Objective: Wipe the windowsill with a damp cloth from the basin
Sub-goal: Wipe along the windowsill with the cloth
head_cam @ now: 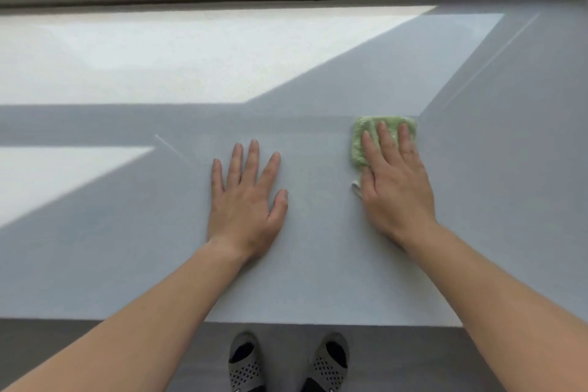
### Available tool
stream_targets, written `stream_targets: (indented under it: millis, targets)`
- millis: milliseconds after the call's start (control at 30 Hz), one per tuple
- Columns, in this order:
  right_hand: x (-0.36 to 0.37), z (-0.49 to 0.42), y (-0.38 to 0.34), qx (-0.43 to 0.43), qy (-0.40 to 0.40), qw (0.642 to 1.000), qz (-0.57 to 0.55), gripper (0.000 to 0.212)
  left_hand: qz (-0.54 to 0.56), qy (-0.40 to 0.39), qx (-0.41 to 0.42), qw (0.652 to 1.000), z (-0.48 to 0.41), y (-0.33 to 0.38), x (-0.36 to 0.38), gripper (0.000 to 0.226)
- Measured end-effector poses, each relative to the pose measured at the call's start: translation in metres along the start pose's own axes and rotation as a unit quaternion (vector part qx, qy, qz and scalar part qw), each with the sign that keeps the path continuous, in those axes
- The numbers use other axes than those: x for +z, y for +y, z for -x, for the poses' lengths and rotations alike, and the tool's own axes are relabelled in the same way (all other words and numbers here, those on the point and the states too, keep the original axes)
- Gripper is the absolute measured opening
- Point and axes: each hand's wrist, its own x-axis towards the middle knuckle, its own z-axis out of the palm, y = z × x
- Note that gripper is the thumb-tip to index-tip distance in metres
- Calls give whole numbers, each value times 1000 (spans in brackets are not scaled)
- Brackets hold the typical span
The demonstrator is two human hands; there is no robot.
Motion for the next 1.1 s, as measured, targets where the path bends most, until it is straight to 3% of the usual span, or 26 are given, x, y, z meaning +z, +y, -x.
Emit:
stream_targets:
  millis: [67, 200, 267, 300, 400, 467, 567, 667, 733, 867, 933, 1033, 1100]
  targets:
    - [6, -10, -22, 10, 24, 1000, 14, 66, -7, 2, -2, 1000, -1, 0, 0, 70]
    - [15, 17, -44, -203, -38, 978, 40, 66, -11, 8, -1, 1000, -1, -1, 1, 69]
    - [5, -1, -25, -242, -58, 968, 39, 66, -13, 10, -1, 1000, -1, 0, 1, 68]
    - [1, -19, -14, -220, -51, 973, 37, 67, -14, 10, 0, 1000, -2, 0, 2, 68]
    - [-12, -71, 1, -45, -22, 999, 7, 70, -6, 6, 3, 1000, -1, 1, 1, 67]
    - [-7, -80, -16, -2, -2, 1000, 16, 68, 2, 16, 7, 1000, 0, 0, 0, 67]
    - [3, -52, -39, -137, -23, 990, 28, 68, 12, 69, 22, 997, -11, -5, -7, 58]
    - [-6, -63, -18, -250, -69, 965, 37, 64, 40, 118, 35, 992, -55, -15, -20, 53]
    - [-11, -95, -2, -195, -54, 979, 29, 62, 50, 99, 34, 993, -94, -17, -28, 62]
    - [-12, -143, -13, 8, 11, 1000, 12, 60, 16, 33, -8, 999, -146, -14, -22, 67]
    - [-7, -141, -34, -18, 14, 1000, 21, 60, -12, 40, -9, 999, -149, -13, -16, 69]
    - [-10, -138, -33, -166, -32, 985, 31, 59, -8, 48, -16, 999, -147, -13, -13, 71]
    - [-19, -166, -11, -187, -50, 981, 31, 60, -5, 48, -15, 999, -147, -13, -15, 70]
